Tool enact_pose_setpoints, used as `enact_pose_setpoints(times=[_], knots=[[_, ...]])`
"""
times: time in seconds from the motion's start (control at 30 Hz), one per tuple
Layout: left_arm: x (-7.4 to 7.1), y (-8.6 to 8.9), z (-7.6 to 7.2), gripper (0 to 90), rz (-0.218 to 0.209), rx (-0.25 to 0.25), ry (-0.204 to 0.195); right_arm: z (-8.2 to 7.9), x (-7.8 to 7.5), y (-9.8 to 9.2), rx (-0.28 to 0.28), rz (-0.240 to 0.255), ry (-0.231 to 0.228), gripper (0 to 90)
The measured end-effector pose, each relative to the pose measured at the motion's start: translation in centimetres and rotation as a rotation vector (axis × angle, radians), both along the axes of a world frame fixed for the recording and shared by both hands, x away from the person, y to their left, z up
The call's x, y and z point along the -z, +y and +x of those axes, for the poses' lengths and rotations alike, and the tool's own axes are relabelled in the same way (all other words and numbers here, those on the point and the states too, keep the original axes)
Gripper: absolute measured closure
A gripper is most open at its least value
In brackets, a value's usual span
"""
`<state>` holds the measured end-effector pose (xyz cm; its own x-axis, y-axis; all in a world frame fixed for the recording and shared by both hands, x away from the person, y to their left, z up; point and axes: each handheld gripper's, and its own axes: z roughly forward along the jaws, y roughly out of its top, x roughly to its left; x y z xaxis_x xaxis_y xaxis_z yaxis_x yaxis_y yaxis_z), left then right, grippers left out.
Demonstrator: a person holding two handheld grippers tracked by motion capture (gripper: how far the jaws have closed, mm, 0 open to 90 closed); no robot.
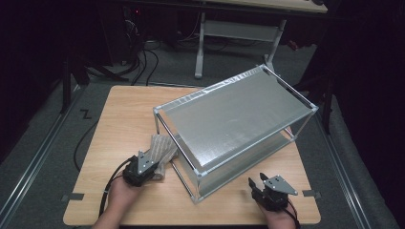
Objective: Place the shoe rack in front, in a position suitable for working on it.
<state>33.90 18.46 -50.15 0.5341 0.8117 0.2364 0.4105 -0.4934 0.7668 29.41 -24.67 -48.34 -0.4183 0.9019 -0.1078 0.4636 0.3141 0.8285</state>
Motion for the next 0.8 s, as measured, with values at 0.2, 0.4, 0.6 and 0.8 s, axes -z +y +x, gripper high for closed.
enact_pose_setpoints(times=[0.2, 0.4, 0.6, 0.8], knots=[[-0.1, -2.4, -1.6, 66.2, 0.016, 0.104, -0.007, 0.0, 0.0, 0.0, -0.002, 0.001, 0.000, 50.8], [-0.2, -4.7, -3.5, 66.2, 0.007, 0.209, 0.003, -0.1, -0.1, 0.1, -0.005, 0.001, 0.000, 50.7], [-0.4, -6.6, -5.4, 66.1, -0.021, 0.290, 0.028, -0.2, -0.1, 0.2, -0.005, 0.001, -0.002, 50.7], [-0.8, -7.7, -6.6, 66.2, -0.050, 0.354, 0.039, -0.1, -0.1, 0.1, -0.012, 0.000, 0.000, 50.8]])
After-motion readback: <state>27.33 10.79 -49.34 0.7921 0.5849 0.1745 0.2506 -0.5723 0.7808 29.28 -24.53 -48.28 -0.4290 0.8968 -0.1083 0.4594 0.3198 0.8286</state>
